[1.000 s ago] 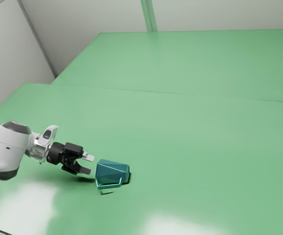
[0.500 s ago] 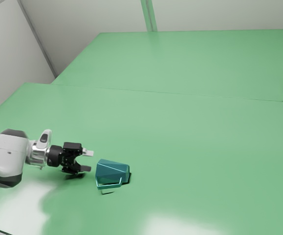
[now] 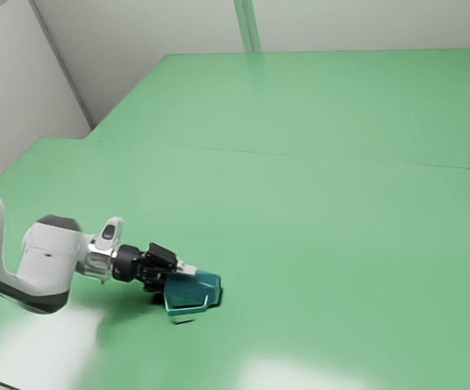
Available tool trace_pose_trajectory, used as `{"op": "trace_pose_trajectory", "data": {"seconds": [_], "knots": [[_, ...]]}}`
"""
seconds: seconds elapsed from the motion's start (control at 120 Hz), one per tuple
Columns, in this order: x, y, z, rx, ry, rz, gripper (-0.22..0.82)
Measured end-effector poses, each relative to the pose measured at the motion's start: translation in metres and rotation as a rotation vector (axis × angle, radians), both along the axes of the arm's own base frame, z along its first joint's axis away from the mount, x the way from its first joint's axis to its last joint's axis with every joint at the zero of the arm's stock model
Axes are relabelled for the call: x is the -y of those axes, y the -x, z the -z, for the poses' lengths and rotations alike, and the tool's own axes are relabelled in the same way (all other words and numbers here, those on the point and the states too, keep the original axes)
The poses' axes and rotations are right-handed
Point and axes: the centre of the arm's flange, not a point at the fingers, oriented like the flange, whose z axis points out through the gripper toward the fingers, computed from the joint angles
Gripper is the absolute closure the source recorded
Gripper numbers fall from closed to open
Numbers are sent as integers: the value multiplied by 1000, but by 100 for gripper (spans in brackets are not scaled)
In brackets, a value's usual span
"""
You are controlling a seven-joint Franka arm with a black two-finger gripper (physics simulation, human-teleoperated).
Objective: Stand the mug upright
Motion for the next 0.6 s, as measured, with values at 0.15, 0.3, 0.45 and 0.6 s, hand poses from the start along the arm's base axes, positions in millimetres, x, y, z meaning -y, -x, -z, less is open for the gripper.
{"op": "trace_pose_trajectory", "data": {"seconds": [0.15, 0.3, 0.45, 0.6], "knots": [[-21, 2, -1, 0, -1, -52, 68], [-30, 1, -3, 1, -6, -74, 73], [-25, -3, -8, 11, -9, -60, 76], [-23, -36, -49, 106, -50, 1, 77]]}}
